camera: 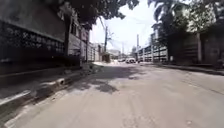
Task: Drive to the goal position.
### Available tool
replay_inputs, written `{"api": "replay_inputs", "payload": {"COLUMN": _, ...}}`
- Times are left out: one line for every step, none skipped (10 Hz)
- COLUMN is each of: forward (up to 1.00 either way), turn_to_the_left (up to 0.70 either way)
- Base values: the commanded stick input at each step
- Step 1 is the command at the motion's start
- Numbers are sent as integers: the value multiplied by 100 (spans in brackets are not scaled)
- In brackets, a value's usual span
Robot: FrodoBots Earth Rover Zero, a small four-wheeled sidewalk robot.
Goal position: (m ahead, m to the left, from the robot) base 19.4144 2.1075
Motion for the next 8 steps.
{"api": "replay_inputs", "payload": {"forward": 100, "turn_to_the_left": -1}}
{"api": "replay_inputs", "payload": {"forward": 100, "turn_to_the_left": -39}}
{"api": "replay_inputs", "payload": {"forward": 100, "turn_to_the_left": -39}}
{"api": "replay_inputs", "payload": {"forward": 100, "turn_to_the_left": -34}}
{"api": "replay_inputs", "payload": {"forward": 100, "turn_to_the_left": 1}}
{"api": "replay_inputs", "payload": {"forward": 100, "turn_to_the_left": 1}}
{"api": "replay_inputs", "payload": {"forward": 100, "turn_to_the_left": 1}}
{"api": "replay_inputs", "payload": {"forward": 100, "turn_to_the_left": 1}}
